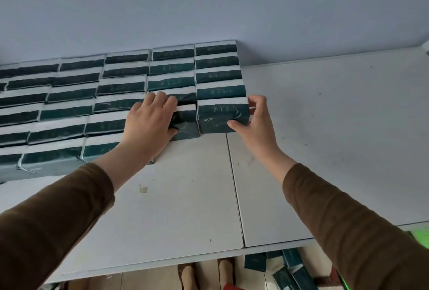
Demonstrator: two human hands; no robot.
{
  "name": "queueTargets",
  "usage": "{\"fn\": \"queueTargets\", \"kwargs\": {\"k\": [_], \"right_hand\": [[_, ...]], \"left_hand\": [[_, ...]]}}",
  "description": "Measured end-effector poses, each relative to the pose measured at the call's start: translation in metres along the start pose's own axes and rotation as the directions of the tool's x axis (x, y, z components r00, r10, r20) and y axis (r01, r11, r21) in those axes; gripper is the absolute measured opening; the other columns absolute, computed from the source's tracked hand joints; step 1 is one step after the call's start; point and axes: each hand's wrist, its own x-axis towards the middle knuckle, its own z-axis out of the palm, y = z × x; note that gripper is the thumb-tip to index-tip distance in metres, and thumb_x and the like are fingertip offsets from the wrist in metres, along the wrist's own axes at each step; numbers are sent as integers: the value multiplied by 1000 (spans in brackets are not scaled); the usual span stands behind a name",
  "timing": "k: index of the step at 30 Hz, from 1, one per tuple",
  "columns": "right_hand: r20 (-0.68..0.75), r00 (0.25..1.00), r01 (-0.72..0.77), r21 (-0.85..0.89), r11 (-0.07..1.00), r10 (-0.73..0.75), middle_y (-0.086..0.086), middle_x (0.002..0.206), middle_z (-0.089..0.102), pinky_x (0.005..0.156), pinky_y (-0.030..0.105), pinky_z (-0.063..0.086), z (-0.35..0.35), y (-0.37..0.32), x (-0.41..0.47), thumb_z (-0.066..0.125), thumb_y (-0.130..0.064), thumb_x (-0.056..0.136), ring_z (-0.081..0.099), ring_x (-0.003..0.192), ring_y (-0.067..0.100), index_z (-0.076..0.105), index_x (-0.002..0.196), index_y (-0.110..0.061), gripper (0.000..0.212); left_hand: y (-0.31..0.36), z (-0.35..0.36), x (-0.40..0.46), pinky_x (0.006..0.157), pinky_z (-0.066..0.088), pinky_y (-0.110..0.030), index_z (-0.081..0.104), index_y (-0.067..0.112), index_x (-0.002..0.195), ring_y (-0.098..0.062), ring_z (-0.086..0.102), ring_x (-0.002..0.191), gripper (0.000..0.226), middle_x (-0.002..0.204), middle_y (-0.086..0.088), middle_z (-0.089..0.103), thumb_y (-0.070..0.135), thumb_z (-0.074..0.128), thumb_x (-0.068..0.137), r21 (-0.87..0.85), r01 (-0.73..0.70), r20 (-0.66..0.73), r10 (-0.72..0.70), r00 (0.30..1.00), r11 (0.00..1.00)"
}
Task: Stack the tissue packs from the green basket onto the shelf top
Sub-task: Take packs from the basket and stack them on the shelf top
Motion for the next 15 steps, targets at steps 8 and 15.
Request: {"fn": "queueTargets", "kwargs": {"k": [8, 15], "right_hand": [[-30, 999, 10, -62, 998, -12, 2, 131, 54, 96, 33, 53, 1, -6, -6, 75, -12, 85, 55, 117, 16, 42, 136, -16, 61], [33, 998, -46, -113, 993, 50, 2, 138, 54, 98, 24, 40, -33, -5, -25, 72, -22, 90, 48, 126, 18, 39, 144, -16, 64]], "left_hand": [[8, 4, -3, 82, 47, -43, 47, 17, 118, -29, 48, 106, 58, 112, -5, 52, 42, 77, 76, 16, 39, -13, -39, 999, 999], [27, -11, -19, 97, 43, -45, 41, 18, 133, -29, 46, 115, 74, 127, -7, 48, 49, 75, 76, 8, 48, -29, -48, 998, 999]]}}
